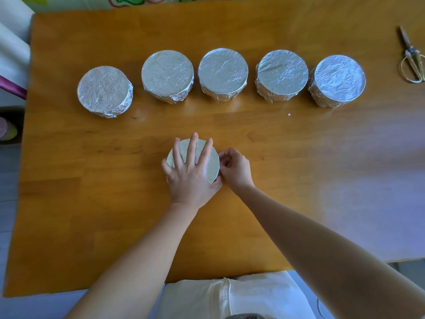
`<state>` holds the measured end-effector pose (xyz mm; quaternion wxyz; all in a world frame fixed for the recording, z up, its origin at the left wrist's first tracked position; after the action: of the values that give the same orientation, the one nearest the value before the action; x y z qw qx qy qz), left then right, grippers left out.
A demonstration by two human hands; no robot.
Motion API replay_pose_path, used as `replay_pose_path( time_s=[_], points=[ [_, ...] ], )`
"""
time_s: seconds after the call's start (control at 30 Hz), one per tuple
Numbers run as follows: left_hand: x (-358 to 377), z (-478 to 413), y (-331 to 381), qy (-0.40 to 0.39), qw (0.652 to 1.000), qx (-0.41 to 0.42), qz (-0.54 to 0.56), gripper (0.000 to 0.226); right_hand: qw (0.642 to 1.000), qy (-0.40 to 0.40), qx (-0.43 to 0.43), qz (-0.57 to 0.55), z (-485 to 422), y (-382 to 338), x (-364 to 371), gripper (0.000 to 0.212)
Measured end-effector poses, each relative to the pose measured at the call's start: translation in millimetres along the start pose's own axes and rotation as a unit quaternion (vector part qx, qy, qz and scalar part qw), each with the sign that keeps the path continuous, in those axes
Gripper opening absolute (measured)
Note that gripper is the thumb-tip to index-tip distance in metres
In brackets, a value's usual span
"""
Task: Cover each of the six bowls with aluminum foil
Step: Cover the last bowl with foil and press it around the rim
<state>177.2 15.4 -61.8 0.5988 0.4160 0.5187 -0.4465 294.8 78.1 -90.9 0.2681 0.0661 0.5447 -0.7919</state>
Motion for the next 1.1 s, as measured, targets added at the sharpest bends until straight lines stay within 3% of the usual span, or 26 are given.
replay_pose_path(
  time_s=[0.1,0.2,0.33,0.5,0.63,0.7,0.8,0.9,1.0,1.1],
  points=[
    [0.2,-0.1,0.6,0.002,1.0,-0.002,0.003,0.093,0.998,0.031,-0.015,0.048,1.4,-0.3,-4.5,0.01],
    [0.9,-0.6,0.4,-0.002,1.0,-0.005,0.008,0.093,0.995,0.071,-0.05,-0.045,11.6,-6.5,-21.5,0.005],
    [-0.9,-2.5,8.3,-0.008,0.999,-0.042,0.019,0.095,0.992,-0.05,-0.061,-0.095,25.3,-14.3,-25.0,0.012],
    [-13.3,-2.3,17.4,-0.049,0.988,-0.11,0.096,0.118,0.994,-0.074,-0.06,-0.055,4.6,-24.3,-26.1,0.016],
    [-24.5,3.4,14.7,-0.059,0.948,-0.19,0.247,0.127,0.99,-0.135,-0.047,-0.016,-14.5,-33.6,-27.6,0.018],
    [-25.6,8.8,8.5,-0.044,0.94,-0.21,0.266,0.13,0.987,-0.149,-0.052,-0.015,-19.6,-36.0,-26.3,0.016],
    [-22.6,8.8,-2.2,-0.001,0.974,-0.117,0.194,0.117,0.986,-0.158,-0.054,-0.027,-22.3,-35.1,-25.5,0.013],
    [-14.7,-2.0,-7.4,-0.028,0.994,-0.023,0.106,0.101,0.987,-0.145,-0.041,-0.059,-21.4,-29.7,-25.6,0.013],
    [-6.9,-3.3,-7.9,-0.013,0.998,-0.018,0.065,0.09,0.984,-0.118,-0.012,-0.133,-13.1,-22.8,-32.0,0.018],
    [-4.1,-2.5,-6.9,0.004,0.998,-0.021,0.062,0.087,0.989,-0.106,-0.019,-0.106,-3.7,-11.1,-34.2,0.018]
  ],
)
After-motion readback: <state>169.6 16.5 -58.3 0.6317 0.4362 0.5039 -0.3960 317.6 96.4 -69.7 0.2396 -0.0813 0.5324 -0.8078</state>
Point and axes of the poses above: each hand's wrist, its own z-axis away from the middle knuckle, its own x-axis out of the palm, y = z × x, the point moved 1 cm from there along -z, towards the middle knuckle
